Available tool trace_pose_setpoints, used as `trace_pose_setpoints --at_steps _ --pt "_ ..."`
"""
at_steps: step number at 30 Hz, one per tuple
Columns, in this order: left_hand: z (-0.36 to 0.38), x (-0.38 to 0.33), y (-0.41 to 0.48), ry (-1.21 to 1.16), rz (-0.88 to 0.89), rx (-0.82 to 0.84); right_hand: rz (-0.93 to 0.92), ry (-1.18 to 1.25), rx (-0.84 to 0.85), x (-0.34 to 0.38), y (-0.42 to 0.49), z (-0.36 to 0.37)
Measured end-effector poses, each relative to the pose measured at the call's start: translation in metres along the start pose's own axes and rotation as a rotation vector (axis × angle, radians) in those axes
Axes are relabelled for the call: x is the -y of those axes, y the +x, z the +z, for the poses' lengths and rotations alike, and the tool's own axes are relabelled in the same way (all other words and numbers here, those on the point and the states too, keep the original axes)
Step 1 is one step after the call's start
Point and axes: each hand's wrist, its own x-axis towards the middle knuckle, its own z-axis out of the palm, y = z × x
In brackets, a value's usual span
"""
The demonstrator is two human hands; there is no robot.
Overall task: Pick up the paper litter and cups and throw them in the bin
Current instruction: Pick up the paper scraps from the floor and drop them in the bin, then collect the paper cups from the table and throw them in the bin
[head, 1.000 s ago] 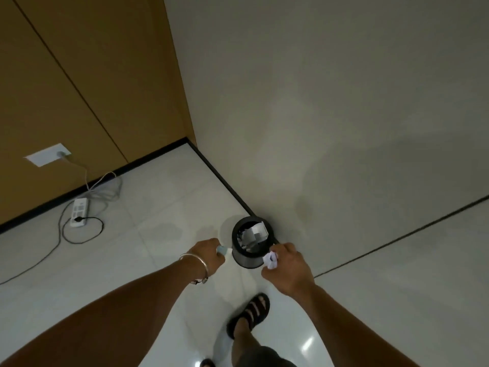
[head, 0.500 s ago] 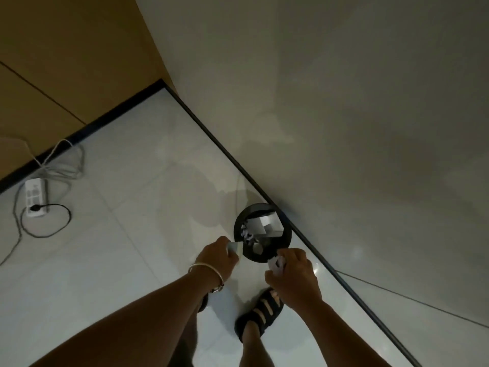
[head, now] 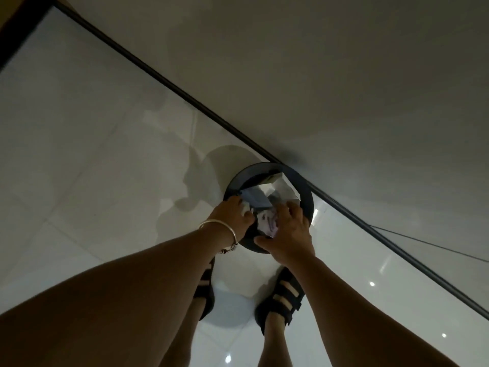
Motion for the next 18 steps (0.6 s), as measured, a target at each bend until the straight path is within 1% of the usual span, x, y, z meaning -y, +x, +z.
trace_pose_setpoints --at_steps 4,7,10,14,18 --pt "-0.006 0.007 -0.010 -0.073 -0.005 0.027 0.054 0.099 -0.005 0.006 -0.012 0.001" --pt "-0.023 0.015 -0.033 -0.007 -0.046 0.110 0.073 0.134 -0.006 0.015 -0.037 -0.010" --pt "-0.052 0.014 -0.063 0.052 -0.055 0.125 0.073 0.112 -0.016 0.023 -0.068 -0.041" --pt "-0.098 -0.013 -0.114 0.095 0.029 0.083 0.107 0.094 -0.106 0.044 -0.111 -0.106" --pt "-0.148 -0.067 -0.159 0.118 0.185 0.068 0.131 0.132 -0.229 0.071 -0.164 -0.171"
